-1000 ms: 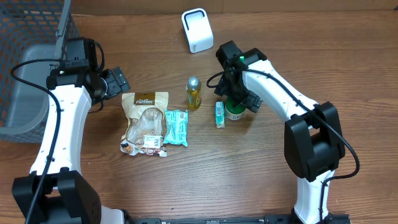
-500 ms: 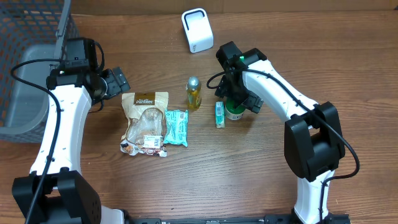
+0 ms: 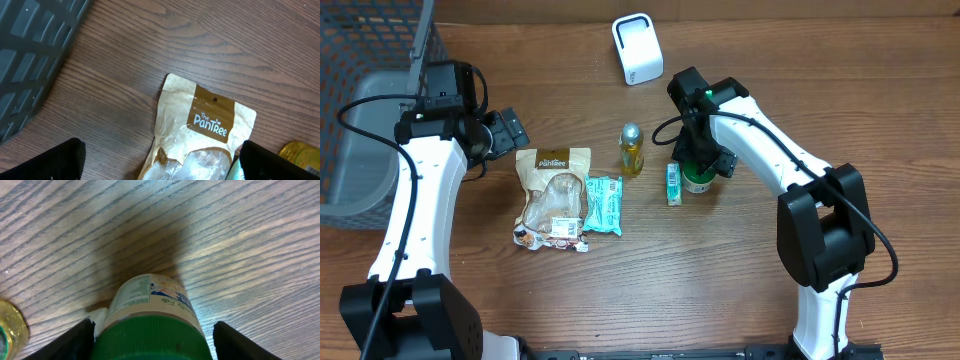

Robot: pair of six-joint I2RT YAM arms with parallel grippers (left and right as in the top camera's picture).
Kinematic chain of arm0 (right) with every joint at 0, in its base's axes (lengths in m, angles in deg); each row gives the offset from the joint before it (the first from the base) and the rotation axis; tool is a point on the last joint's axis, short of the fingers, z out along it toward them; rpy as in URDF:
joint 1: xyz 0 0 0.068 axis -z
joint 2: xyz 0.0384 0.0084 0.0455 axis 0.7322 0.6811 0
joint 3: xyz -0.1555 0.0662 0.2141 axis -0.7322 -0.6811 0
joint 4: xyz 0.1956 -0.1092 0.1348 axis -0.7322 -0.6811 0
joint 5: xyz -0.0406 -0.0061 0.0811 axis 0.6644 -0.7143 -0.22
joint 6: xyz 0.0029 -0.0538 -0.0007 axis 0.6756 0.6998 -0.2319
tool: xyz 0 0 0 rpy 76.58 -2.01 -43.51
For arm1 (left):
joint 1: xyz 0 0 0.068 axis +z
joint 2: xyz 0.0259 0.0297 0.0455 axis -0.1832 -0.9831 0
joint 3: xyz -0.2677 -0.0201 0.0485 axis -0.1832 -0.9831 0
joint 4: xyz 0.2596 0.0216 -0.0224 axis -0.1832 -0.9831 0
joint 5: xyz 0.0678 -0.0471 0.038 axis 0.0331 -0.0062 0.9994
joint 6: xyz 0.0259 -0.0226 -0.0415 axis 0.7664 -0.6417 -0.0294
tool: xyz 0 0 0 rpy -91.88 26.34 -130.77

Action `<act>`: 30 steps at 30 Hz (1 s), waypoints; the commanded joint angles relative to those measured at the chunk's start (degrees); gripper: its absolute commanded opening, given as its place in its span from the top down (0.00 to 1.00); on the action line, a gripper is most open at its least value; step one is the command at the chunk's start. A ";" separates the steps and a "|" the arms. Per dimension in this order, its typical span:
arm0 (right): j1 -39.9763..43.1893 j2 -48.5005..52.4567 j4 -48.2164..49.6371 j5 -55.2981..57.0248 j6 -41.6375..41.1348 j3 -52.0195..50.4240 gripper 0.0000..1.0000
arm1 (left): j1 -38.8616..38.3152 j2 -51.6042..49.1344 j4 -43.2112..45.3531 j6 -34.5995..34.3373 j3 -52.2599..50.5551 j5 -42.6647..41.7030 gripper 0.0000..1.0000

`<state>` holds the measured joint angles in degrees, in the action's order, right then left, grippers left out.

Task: Scan the item barcode
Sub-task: 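Lift the green-capped jar with the right gripper and move it right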

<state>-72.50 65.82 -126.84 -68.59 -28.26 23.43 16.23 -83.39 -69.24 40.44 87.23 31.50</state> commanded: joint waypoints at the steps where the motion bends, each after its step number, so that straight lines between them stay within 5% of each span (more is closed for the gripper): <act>1: 0.04 -0.09 0.15 0.28 0.42 -0.61 0.31 | -0.07 0.61 0.07 0.44 0.70 -0.26 0.01; 25: 8.59 -0.09 -2.21 0.44 0.42 -0.61 0.30 | -0.07 0.61 0.07 0.44 0.70 -0.26 0.00; 27: 9.14 -0.09 -2.67 0.13 0.39 -0.61 0.27 | -0.07 0.61 0.07 0.44 0.70 -0.26 0.00; 29: 9.33 -0.09 -2.95 -1.18 0.39 -0.61 0.00 | -0.07 0.61 0.07 0.44 0.70 -0.26 0.01; 30: 9.33 -0.09 -3.02 -1.88 0.39 -0.61 0.00 | -0.07 0.61 0.07 0.44 0.70 -0.26 0.01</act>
<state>-63.19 65.82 -129.74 -68.81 -28.08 23.41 16.23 -83.39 -69.26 40.44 87.23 31.50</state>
